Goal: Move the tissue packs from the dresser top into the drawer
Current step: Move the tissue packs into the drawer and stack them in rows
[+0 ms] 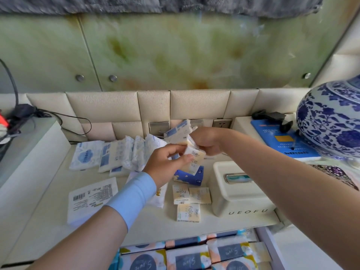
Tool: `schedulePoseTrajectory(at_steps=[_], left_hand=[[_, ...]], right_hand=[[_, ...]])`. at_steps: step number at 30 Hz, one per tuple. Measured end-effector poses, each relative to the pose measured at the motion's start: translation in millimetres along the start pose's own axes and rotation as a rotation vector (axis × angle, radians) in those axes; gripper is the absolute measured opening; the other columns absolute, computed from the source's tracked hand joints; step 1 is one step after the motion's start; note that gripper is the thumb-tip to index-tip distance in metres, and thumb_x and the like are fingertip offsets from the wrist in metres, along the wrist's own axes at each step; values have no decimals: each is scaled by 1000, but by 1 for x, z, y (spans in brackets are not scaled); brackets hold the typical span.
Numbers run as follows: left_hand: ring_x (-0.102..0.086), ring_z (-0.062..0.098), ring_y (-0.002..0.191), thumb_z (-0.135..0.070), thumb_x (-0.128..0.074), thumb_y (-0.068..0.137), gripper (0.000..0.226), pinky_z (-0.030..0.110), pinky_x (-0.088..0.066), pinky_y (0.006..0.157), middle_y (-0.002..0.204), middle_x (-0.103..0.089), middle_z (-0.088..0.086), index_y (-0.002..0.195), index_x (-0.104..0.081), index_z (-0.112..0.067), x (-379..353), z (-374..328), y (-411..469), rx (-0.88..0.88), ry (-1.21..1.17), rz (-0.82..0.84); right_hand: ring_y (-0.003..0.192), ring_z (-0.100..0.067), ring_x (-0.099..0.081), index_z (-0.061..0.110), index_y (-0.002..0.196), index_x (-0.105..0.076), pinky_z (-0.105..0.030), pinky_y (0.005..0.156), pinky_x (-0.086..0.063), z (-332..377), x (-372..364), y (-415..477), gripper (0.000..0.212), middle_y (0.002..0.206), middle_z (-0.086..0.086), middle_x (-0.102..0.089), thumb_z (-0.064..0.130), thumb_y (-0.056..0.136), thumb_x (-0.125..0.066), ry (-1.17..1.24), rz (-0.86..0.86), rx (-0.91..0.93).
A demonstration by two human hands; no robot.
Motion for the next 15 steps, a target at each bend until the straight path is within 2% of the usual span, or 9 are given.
schedulePoseTrajectory(at_steps=[1,3,5,7,8,10,12,15], left_hand=[[-66,10,108,-34,-77,75,26,39,-48,103,104,-74,-10,101,-75,-30,2,2,1,16,-33,-21],[-68,11,102,-32,-77,77,22,35,-50,98,101,-75,-6,99,-75,-30,5,3,3,40,-121,-80],[-68,9,96,-28,-75,85,15,31,-52,92,100,-75,-3,99,-75,-30,10,3,5,49,-148,-137],[-69,10,94,-25,-70,88,11,29,-53,88,97,-74,-4,97,-74,-30,15,6,6,55,-105,-146],[-69,10,93,-24,-69,89,11,27,-54,85,95,-74,-5,97,-73,-30,17,8,6,60,-66,-136],[-69,9,89,-24,-69,89,10,21,-52,78,92,-73,-8,96,-72,-31,18,13,4,60,36,-110],[-65,6,86,-26,-70,88,11,19,-49,75,93,-70,-10,91,-68,-36,17,17,4,47,158,-97],[-60,5,90,-28,-72,86,18,24,-49,81,99,-64,-10,85,-62,-43,14,21,5,41,264,-72]], right_hand=[[69,-17,-69,3,106,-64,-25,57,-55,1,-3,-3,20,90,-9,-72,13,99,-48,-51,-11,-24],[56,-15,-65,9,94,-62,-25,47,-46,4,1,-4,30,80,-6,-69,30,103,-43,-178,-94,-40],[55,-18,-61,11,96,-62,-23,48,-39,1,28,10,40,78,-3,-67,47,99,-44,-284,-342,-35],[65,-22,-60,11,94,-61,-24,54,-43,-9,64,22,28,79,-4,-63,36,95,-48,-576,-660,-47],[78,-26,-61,11,99,-61,-28,63,-49,-18,79,26,21,91,-8,-63,27,92,-48,-740,-758,-92],[107,-34,-54,16,122,-56,-42,86,-53,-44,98,31,33,124,-15,-51,22,90,-49,-896,-826,-243],[121,-37,-44,22,140,-44,-47,94,-48,-70,108,37,48,140,-16,-36,30,93,-50,-870,-795,-351],[131,-40,-36,26,151,-30,-46,102,-41,-89,116,51,62,149,-18,-27,39,93,-48,-708,-752,-370]])
Point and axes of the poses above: each hand's wrist, its own y-axis towards the middle knuckle, its own x-axis out of the back of the hand, z = x × y, the point moved 3 cm from there along y, towards the middle knuckle
